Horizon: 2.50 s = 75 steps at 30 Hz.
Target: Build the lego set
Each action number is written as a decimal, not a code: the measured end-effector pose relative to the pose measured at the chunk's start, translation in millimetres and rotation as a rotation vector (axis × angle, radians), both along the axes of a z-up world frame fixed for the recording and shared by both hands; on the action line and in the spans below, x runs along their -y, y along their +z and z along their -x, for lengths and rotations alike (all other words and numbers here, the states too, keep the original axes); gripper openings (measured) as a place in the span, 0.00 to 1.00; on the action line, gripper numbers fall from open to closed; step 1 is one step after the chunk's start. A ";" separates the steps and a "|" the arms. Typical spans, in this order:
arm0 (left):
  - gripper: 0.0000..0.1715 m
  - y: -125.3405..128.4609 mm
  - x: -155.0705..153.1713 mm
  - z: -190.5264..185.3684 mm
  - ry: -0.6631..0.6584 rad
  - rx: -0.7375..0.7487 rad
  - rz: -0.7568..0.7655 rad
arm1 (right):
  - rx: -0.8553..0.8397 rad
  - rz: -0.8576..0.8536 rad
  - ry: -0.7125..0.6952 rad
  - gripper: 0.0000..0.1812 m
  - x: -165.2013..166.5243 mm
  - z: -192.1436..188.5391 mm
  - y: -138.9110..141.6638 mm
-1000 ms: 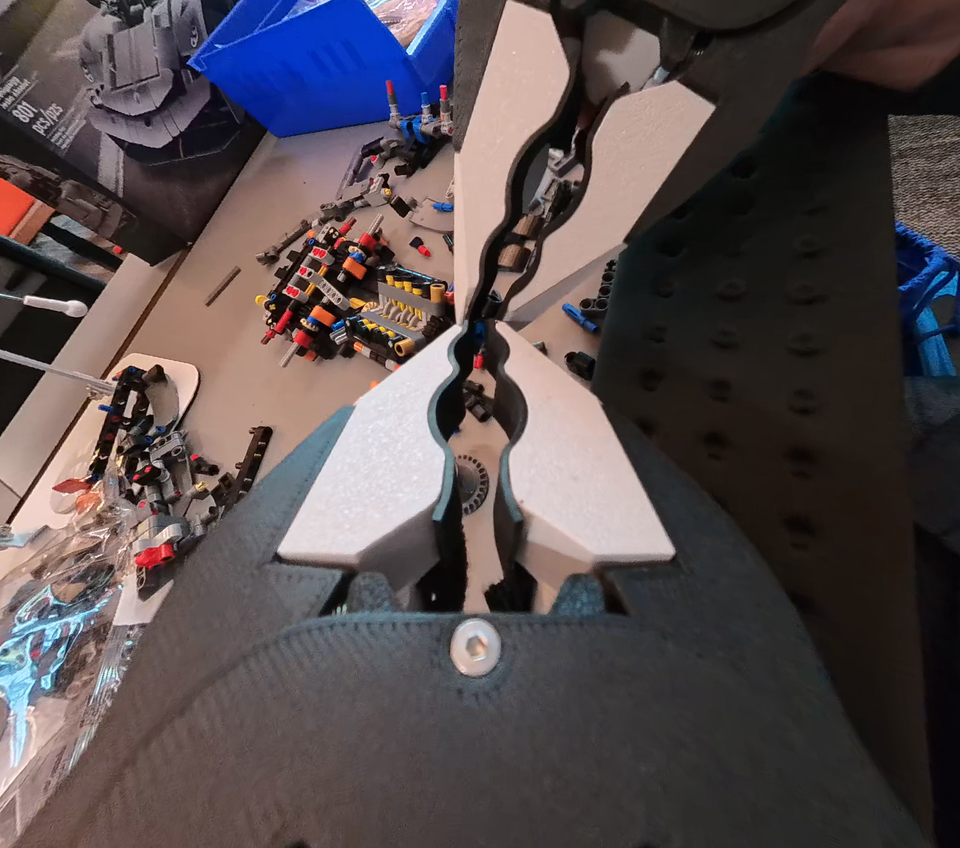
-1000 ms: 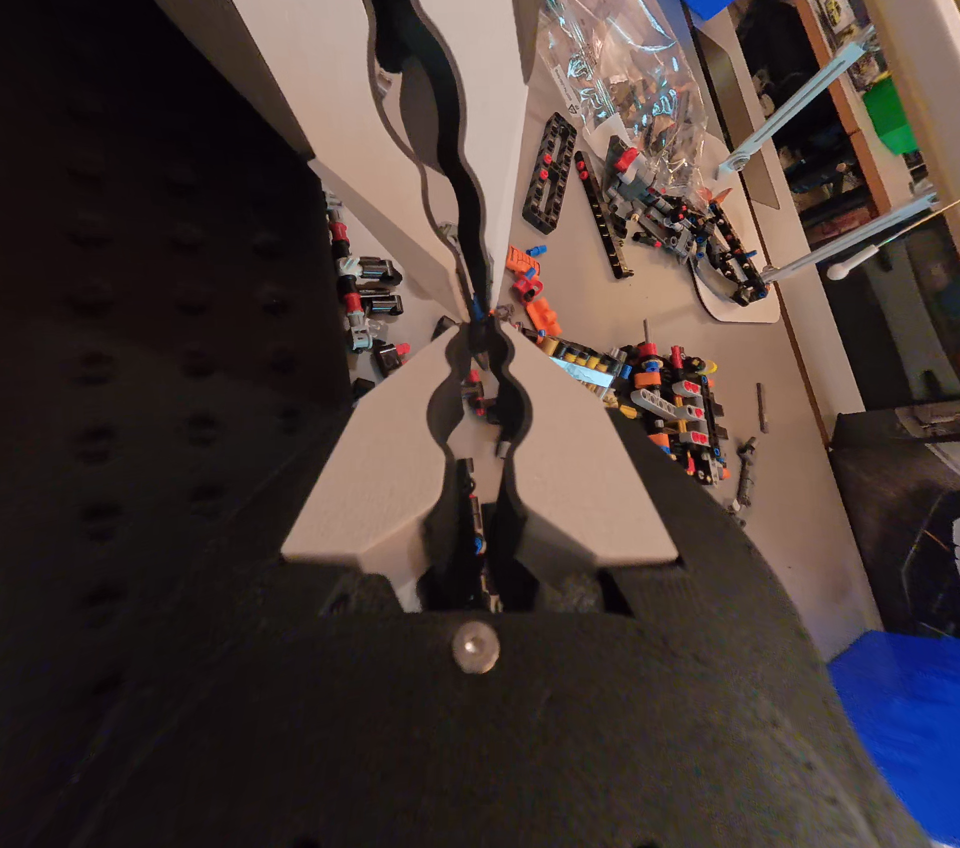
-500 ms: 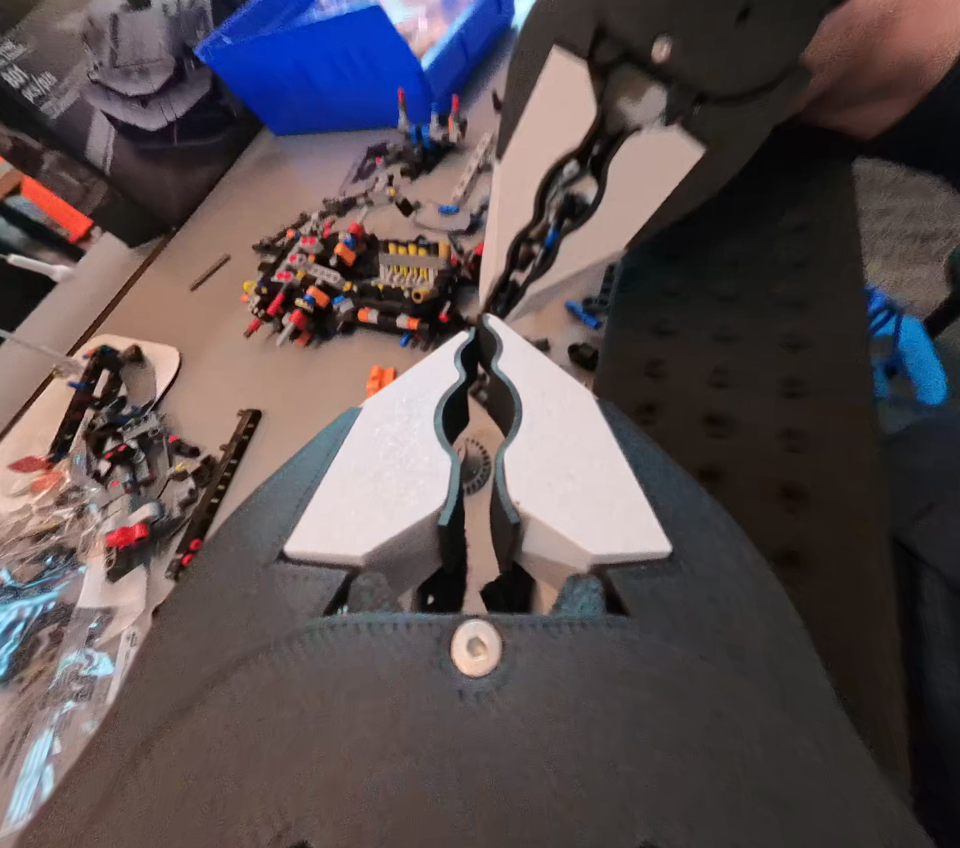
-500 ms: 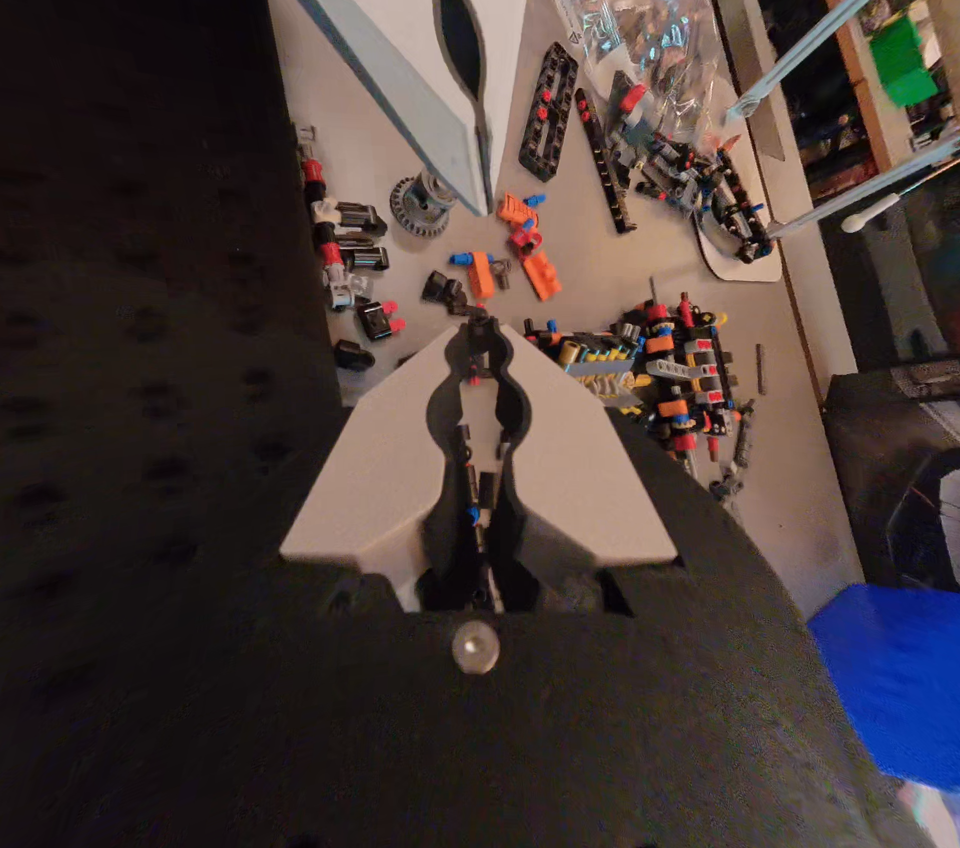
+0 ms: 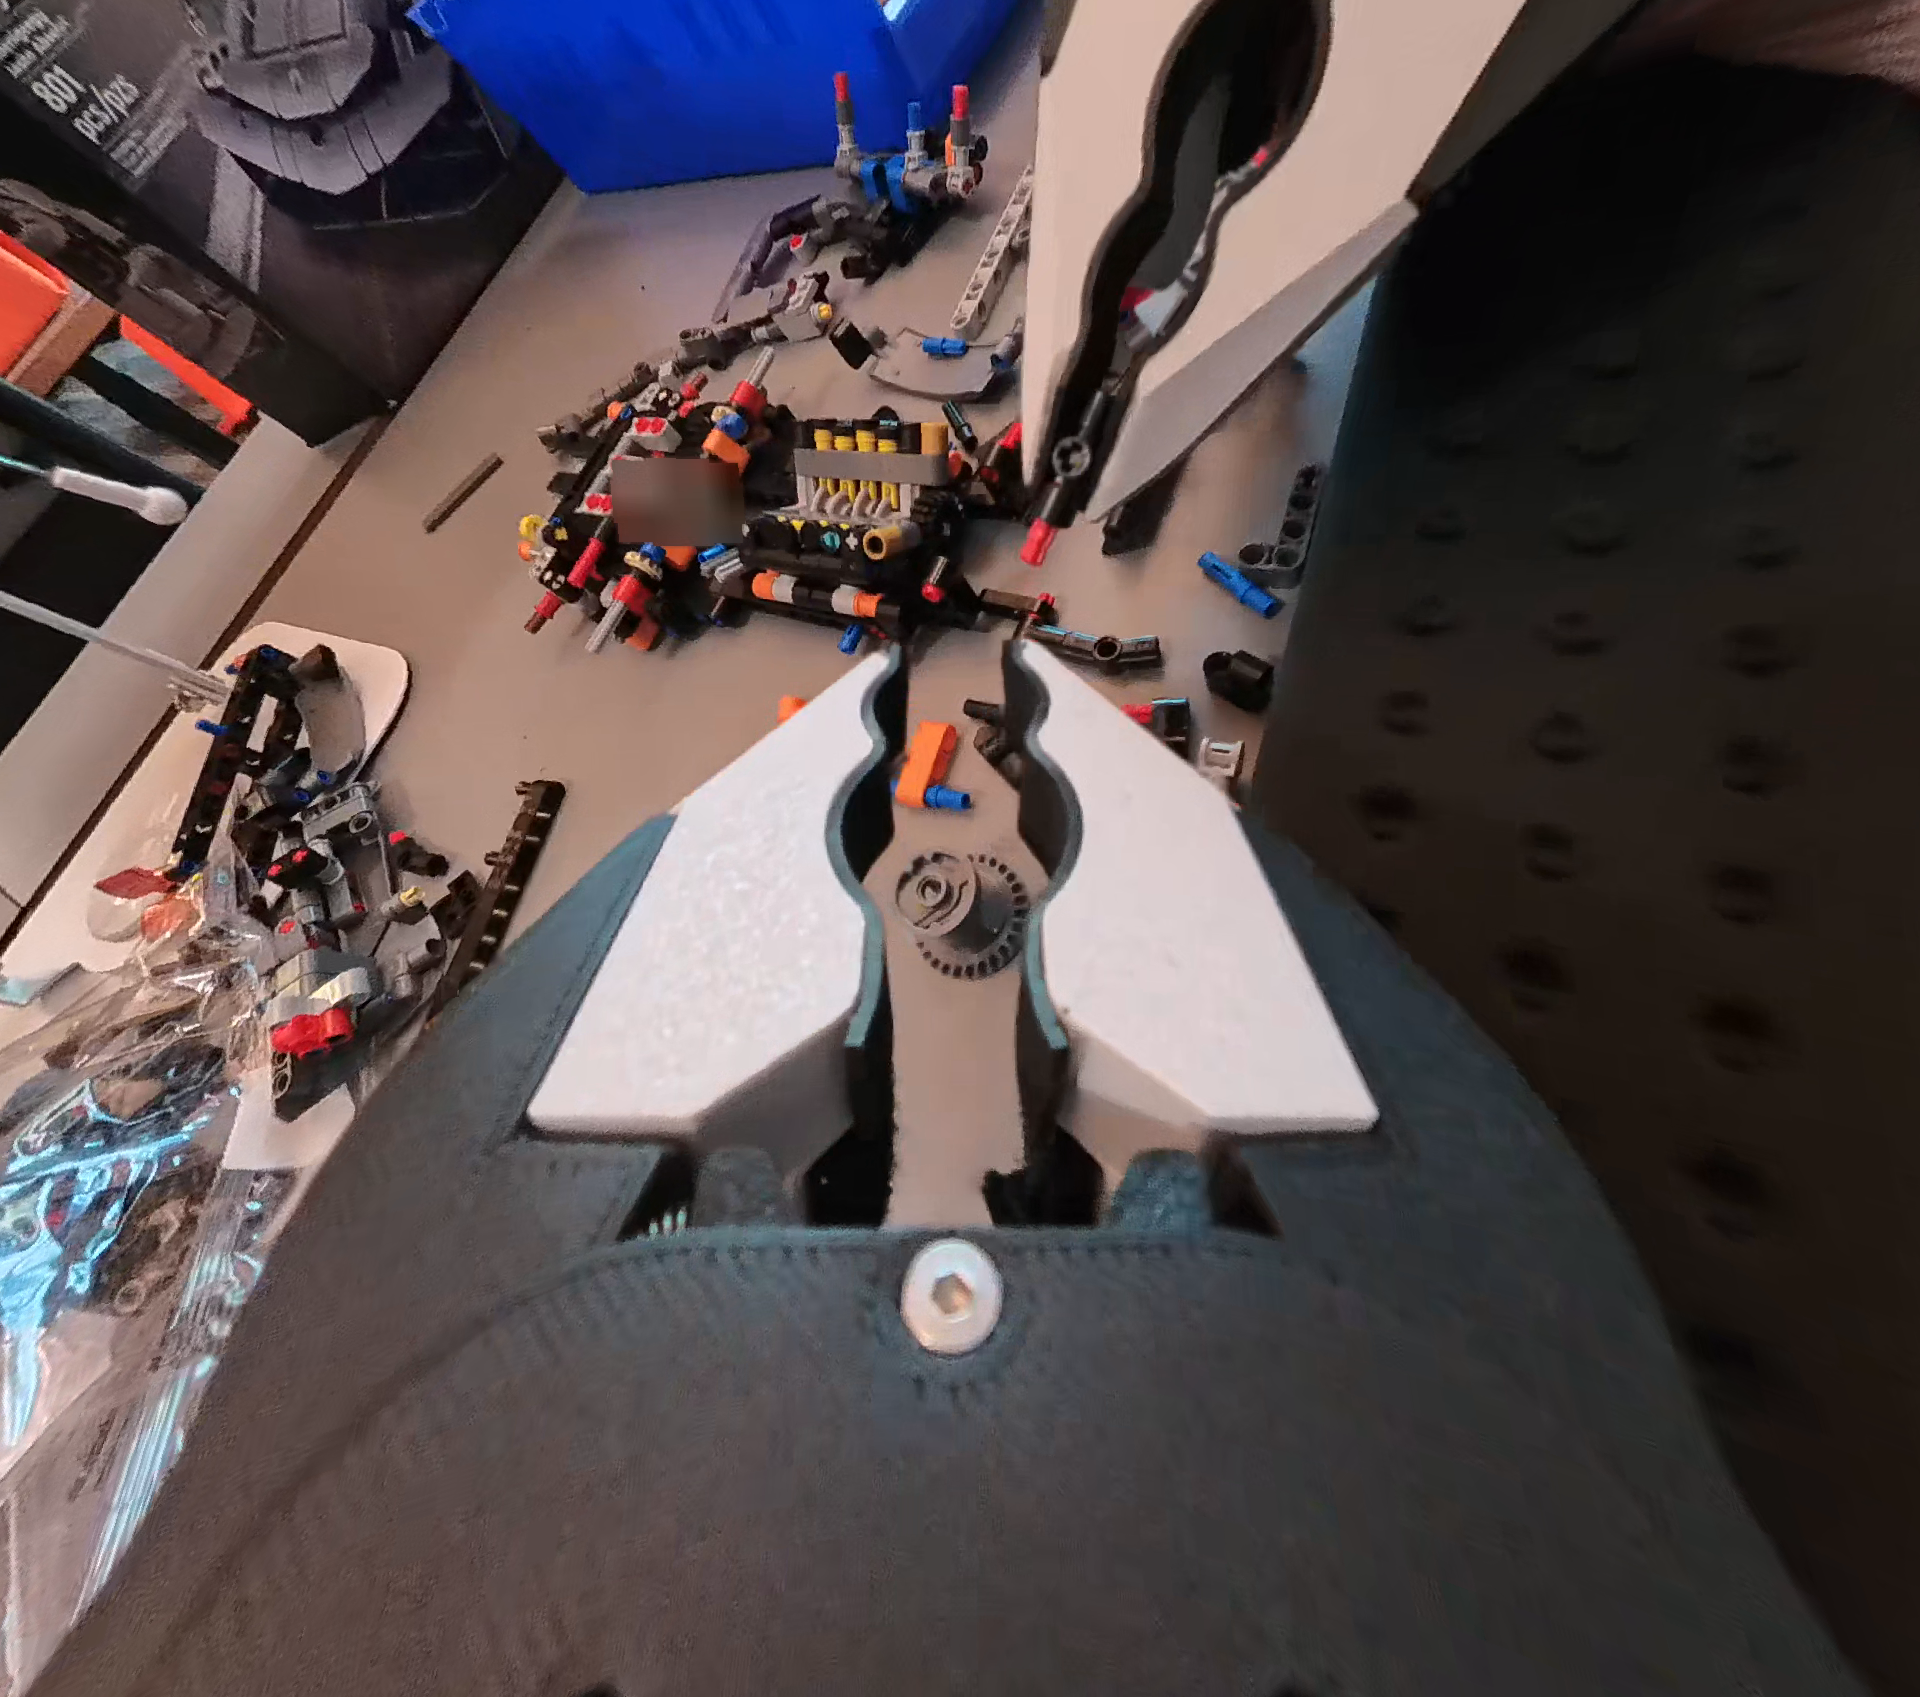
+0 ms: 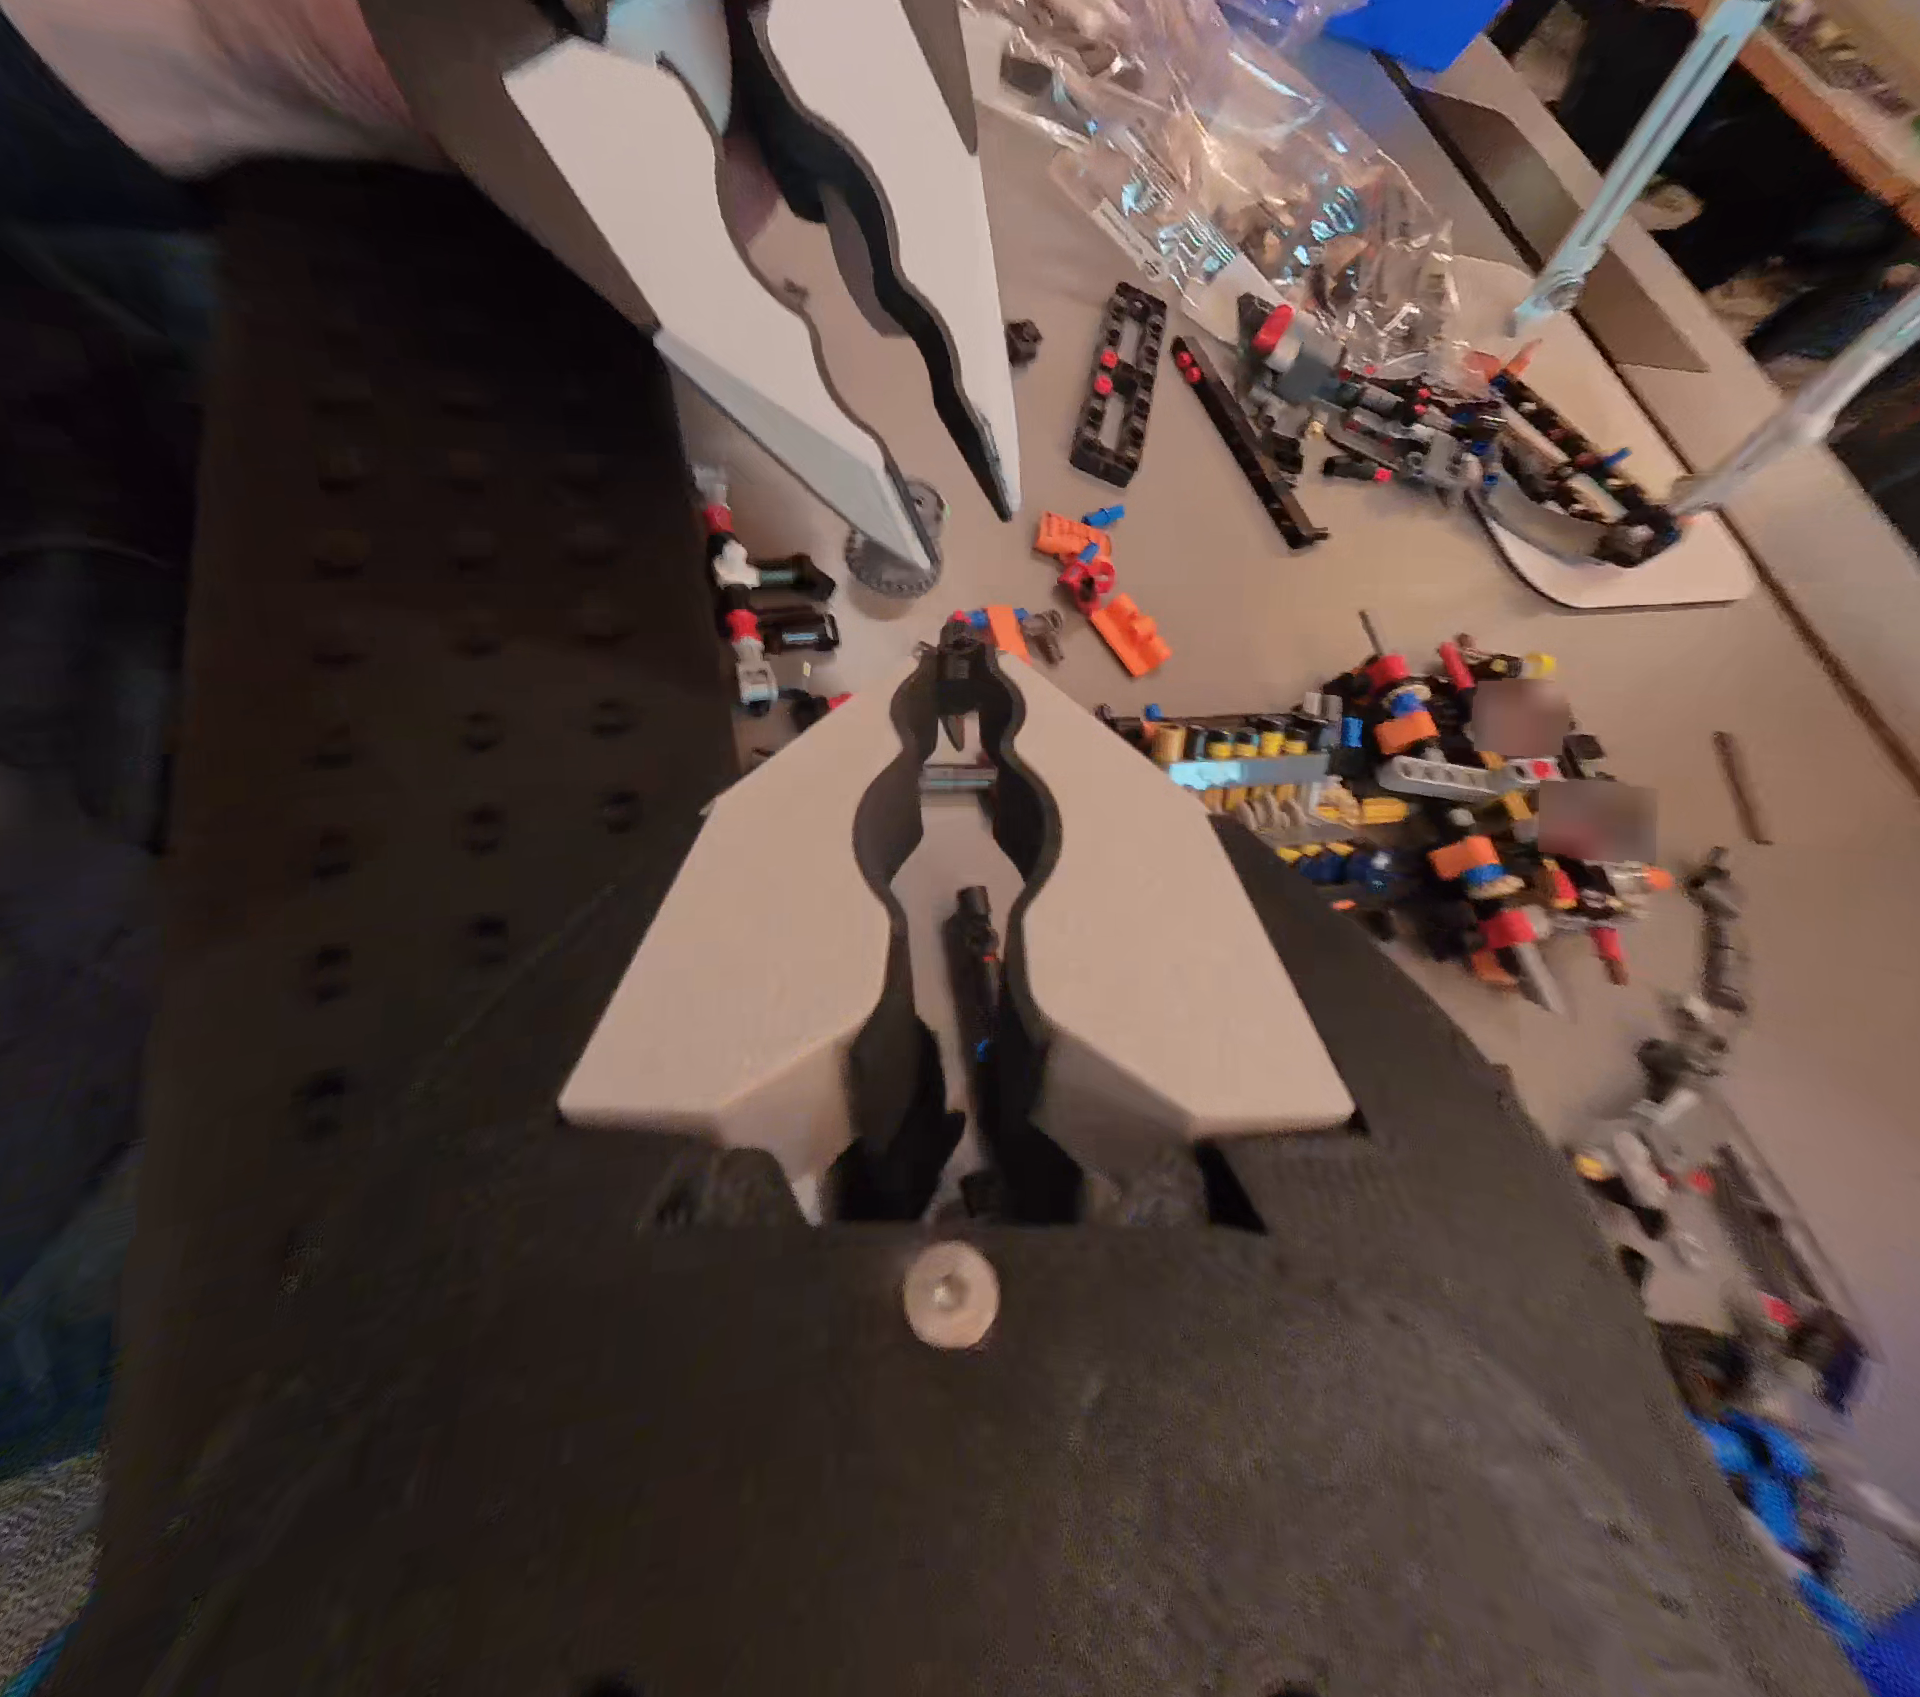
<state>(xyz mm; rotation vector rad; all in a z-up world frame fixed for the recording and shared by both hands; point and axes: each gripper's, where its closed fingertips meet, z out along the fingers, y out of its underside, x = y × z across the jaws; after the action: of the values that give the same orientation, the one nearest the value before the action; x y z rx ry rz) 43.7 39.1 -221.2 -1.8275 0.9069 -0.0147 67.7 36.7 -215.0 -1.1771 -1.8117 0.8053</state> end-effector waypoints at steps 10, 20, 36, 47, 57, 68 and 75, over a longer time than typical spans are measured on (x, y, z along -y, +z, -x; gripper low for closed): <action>0.06 2.6 1.1 -24.7 -0.059 -0.092 -0.074 | -0.004 0.066 0.061 0.03 11.8 -0.4 2.3; 0.00 -5.8 3.6 -22.2 -0.047 -0.162 -0.047 | 0.015 0.031 0.057 0.03 11.3 0.3 -0.2; 0.00 -10.9 6.4 -7.0 -0.015 -0.144 -0.003 | -0.055 0.171 0.042 0.03 -8.1 -23.9 15.8; 0.19 -19.5 -14.3 18.9 0.130 -0.191 0.008 | -0.043 0.212 0.049 0.03 -8.5 -24.4 12.6; 0.12 -0.8 -7.4 -33.8 -0.016 -0.269 -0.155 | 0.043 0.178 0.057 0.03 -0.1 -16.2 -3.0; 0.01 1.4 -5.4 -36.3 0.008 -0.287 -0.150 | 0.032 0.189 0.072 0.03 2.7 -16.3 0.1; 0.00 6.6 3.5 -39.9 -0.056 -0.110 -0.085 | 0.019 0.214 0.123 0.03 9.9 -20.7 4.7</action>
<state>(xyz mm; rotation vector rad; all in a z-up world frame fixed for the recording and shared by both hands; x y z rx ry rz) 83.6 35.6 -214.7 -1.7376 1.0205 0.0888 88.4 26.8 -210.4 -1.2195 -1.8625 1.0839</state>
